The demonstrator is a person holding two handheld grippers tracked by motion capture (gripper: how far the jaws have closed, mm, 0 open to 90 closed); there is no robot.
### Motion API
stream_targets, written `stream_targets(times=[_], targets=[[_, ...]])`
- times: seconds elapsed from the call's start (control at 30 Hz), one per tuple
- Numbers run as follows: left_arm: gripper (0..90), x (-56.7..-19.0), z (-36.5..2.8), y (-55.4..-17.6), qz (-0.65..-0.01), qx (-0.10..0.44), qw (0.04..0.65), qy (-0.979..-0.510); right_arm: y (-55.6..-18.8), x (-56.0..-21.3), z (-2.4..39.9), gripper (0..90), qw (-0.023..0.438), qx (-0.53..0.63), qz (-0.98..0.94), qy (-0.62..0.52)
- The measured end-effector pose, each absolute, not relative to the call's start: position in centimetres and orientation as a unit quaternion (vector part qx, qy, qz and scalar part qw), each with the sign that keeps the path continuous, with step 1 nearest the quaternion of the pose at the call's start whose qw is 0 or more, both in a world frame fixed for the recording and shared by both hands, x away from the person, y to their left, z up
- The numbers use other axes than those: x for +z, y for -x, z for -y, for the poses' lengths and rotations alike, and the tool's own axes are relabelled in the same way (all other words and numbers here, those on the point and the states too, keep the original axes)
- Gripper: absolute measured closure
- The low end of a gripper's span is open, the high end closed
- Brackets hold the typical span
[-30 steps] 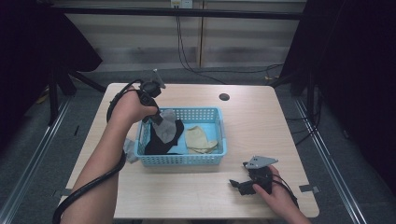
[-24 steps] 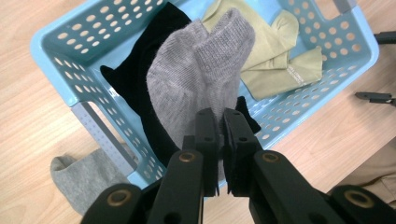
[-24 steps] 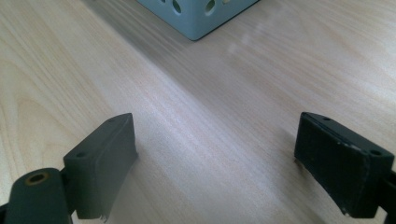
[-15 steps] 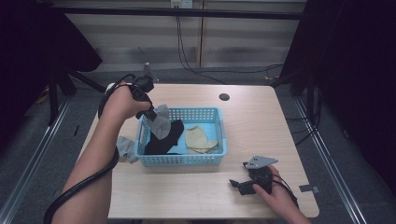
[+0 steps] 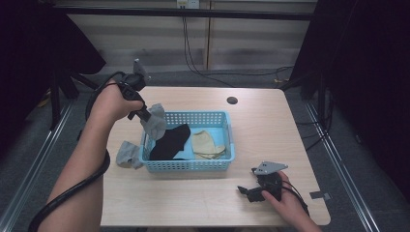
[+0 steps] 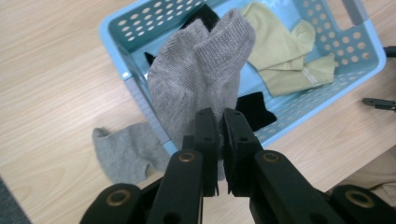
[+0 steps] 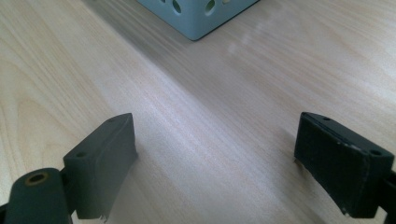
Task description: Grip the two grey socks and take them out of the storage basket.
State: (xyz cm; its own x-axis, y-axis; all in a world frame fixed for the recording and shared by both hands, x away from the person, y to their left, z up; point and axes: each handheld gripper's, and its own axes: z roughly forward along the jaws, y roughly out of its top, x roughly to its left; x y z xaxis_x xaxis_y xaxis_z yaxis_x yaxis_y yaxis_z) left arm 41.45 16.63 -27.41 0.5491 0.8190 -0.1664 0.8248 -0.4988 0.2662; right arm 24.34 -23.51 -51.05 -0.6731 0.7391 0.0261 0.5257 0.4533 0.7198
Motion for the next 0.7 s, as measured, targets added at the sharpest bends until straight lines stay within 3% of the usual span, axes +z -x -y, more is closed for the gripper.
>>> stream_targets(times=[0.43, 0.7], targets=[[84.6, -27.4, -20.5, -40.7, -0.499, 0.005, 0.162, -0.852, -24.3, -51.0, 23.5, 12.0, 0.147, 0.363, -0.840, -0.377], [84.3, -30.1, -23.5, -40.9, -0.532, 0.017, 0.160, -0.832, -24.3, -51.0, 23.5, 12.0, 0.147, 0.363, -0.840, -0.377]])
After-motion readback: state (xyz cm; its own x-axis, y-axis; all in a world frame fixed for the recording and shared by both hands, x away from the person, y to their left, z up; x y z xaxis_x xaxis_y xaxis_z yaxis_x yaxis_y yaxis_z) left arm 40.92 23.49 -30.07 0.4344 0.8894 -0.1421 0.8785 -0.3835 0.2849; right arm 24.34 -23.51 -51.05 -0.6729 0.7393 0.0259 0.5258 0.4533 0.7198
